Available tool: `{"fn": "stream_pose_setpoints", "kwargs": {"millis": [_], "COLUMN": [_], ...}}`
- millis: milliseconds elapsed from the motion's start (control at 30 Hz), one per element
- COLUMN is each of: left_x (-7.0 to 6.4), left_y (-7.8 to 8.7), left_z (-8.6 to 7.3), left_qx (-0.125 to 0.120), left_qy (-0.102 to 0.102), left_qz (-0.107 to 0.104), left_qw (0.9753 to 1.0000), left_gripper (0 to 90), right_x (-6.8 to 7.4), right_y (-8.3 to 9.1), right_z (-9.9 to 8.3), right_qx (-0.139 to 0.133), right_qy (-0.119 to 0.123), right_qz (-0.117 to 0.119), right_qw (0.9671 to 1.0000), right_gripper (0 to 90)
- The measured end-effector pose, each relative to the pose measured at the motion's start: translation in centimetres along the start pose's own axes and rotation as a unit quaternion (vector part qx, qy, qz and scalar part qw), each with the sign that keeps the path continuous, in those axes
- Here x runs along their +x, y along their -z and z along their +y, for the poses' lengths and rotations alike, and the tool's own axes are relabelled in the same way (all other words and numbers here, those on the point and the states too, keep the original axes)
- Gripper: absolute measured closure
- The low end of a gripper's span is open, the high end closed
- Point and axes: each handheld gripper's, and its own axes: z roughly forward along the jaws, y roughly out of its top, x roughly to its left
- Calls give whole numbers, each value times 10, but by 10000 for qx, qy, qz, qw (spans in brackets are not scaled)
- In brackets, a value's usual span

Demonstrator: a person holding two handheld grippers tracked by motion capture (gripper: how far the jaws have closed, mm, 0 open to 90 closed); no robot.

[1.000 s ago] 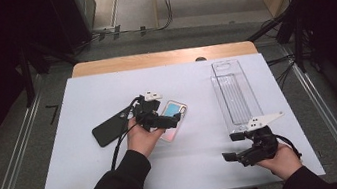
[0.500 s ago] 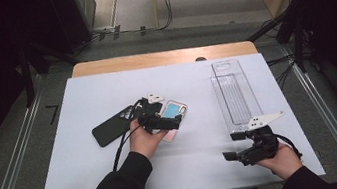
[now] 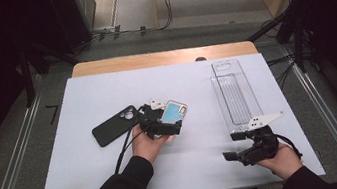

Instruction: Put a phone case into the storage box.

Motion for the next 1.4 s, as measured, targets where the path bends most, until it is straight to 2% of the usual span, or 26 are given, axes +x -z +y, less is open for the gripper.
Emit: {"fn": "stream_pose_setpoints", "kwargs": {"millis": [300, 467, 633, 800, 967, 1133, 1400], "left_x": [-4, -7, -12, -14, -15, -16, -15], "left_y": [-11, -13, -15, -15, -14, -13, -12], "left_z": [-8, -9, -12, -13, -13, -14, -14], "left_qx": [108, 79, 91, 46, 19, -72, -82], "left_qy": [-38, -147, -385, -393, -470, -497, -498], "left_qz": [180, 206, 396, 516, 481, 469, 457], "left_qw": [9998, 9996, 9984, 9979, 9977, 9976, 9977], "left_gripper": [7, 7, 7, 41, 76, 161, 171], "right_x": [0, 0, 0, 0, 0, 2, 1], "right_y": [0, -1, -1, -1, -2, -2, -2], "right_z": [0, 0, 0, 0, 0, 0, 0], "right_qx": [10, 31, 40, 51, 47, 64, 67], "right_qy": [6, 6, 2, 11, 50, 97, 90], "right_qz": [-1, -2, -17, -30, -73, -81, -50], "right_qw": [10000, 10000, 10000, 10000, 9999, 9999, 9999], "right_gripper": [129, 129, 129, 129, 129, 129, 129]}}
